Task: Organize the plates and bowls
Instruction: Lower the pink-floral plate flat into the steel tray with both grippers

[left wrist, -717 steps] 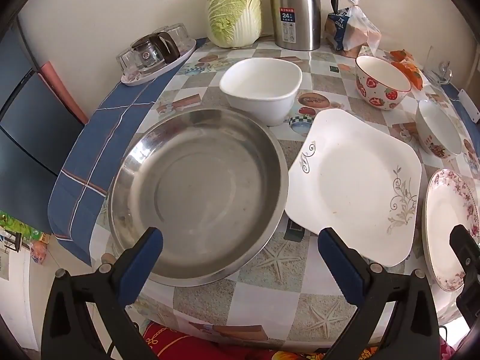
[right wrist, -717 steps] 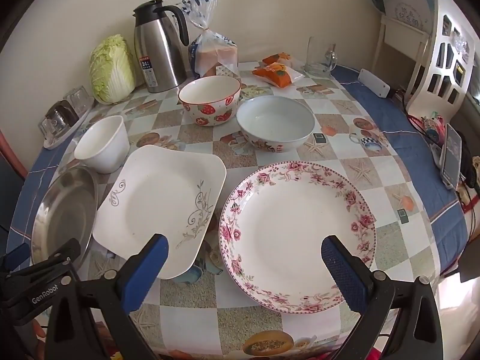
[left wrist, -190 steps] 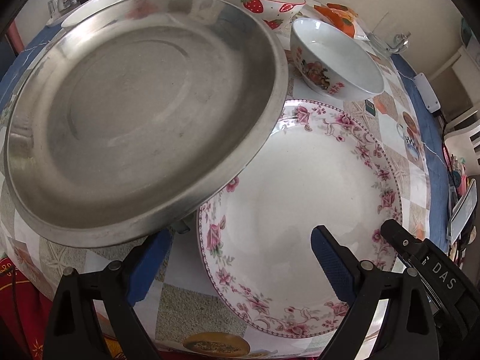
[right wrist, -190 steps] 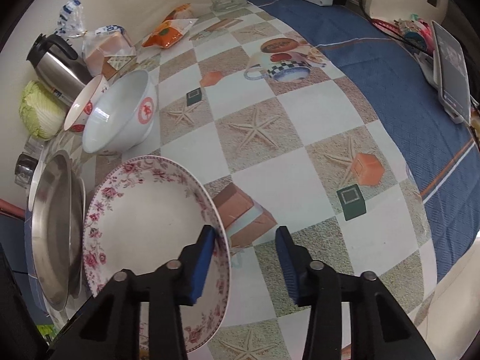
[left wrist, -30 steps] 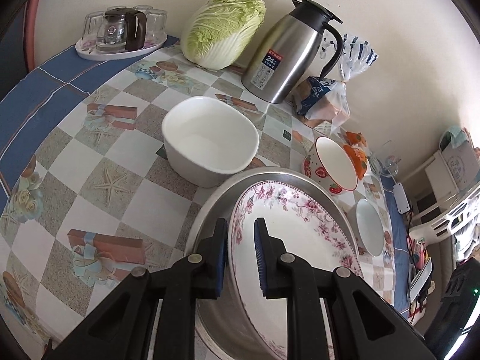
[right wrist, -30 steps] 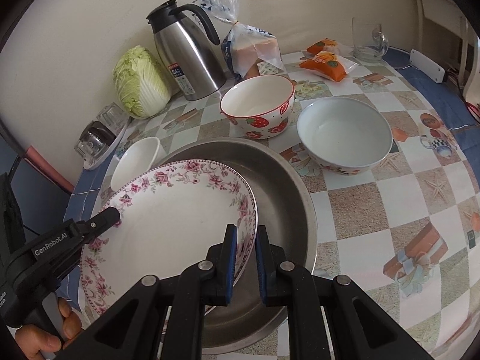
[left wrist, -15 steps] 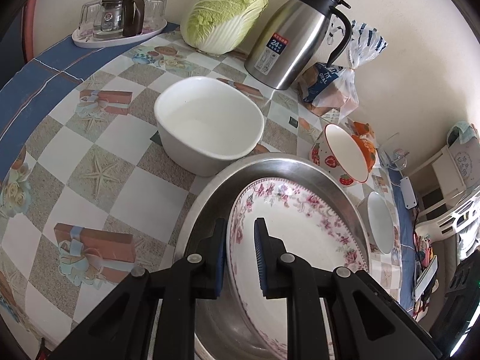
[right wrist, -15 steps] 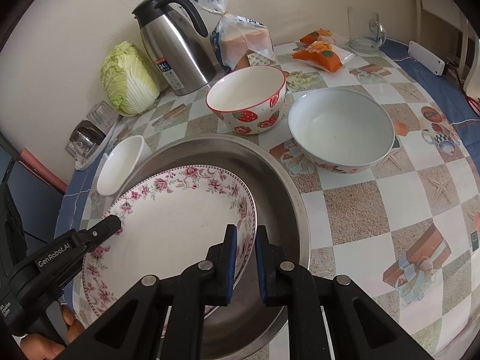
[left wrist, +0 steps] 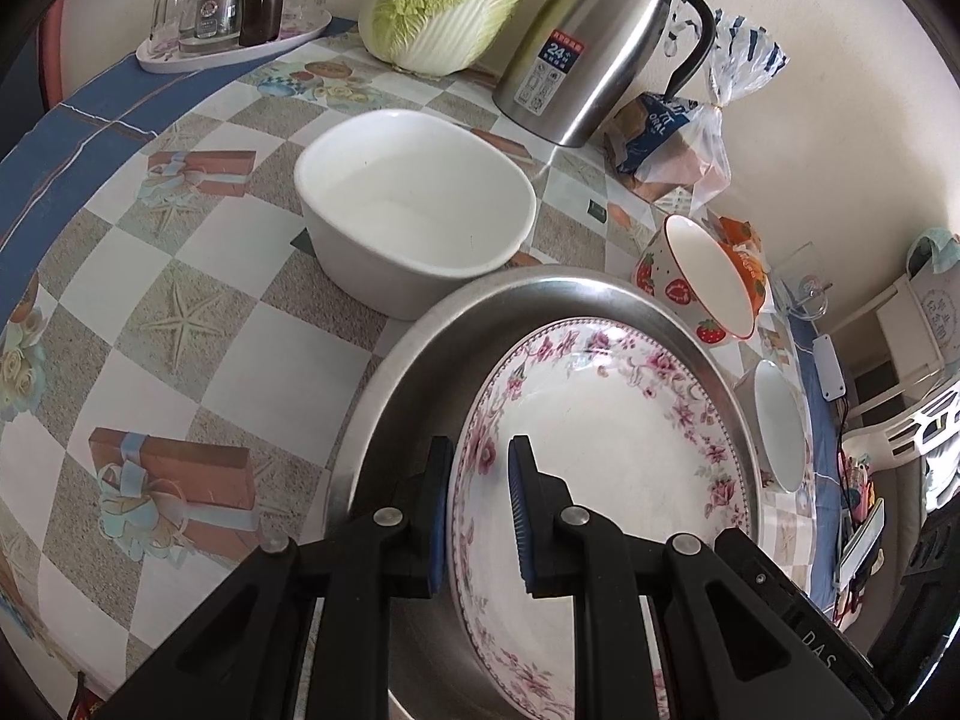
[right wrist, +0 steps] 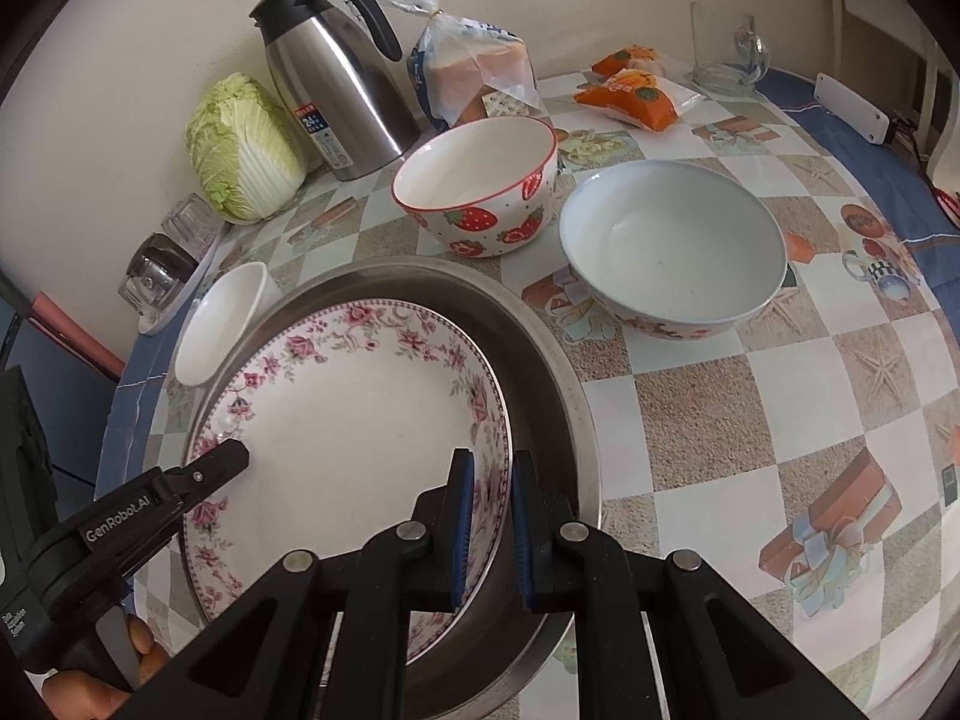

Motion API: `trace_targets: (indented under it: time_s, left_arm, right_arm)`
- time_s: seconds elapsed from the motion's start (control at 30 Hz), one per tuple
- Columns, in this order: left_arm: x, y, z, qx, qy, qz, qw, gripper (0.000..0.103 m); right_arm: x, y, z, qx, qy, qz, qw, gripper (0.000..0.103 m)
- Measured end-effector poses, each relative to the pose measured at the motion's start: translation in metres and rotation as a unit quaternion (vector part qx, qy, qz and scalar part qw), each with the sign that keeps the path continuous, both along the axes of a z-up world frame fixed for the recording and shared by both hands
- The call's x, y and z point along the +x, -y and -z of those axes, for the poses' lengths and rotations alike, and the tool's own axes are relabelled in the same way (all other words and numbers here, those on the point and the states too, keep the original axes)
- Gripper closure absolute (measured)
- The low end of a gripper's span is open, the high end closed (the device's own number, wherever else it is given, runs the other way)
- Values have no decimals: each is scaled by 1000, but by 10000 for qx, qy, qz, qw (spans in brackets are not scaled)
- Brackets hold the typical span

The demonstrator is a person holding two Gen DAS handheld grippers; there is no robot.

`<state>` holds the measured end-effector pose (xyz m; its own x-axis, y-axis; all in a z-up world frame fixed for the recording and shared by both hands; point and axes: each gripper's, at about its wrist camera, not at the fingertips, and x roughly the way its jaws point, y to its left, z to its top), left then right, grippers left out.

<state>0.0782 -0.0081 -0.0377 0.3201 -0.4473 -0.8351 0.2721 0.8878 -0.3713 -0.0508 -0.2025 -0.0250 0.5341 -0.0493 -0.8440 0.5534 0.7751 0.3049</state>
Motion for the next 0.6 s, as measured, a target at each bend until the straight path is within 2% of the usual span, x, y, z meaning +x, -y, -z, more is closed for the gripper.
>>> trace_targets:
  time_s: [0.47,0.6]
  left_arm:
    - [2,-4,1,18,-78,-139,9999,86]
    - [1,-4,1,70,-67,-156,9998,86]
  right_arm:
    - [1,-2,3,-33,-82,-73,9999,90]
    - [2,-3,3,-48,-88,-111,9999,87]
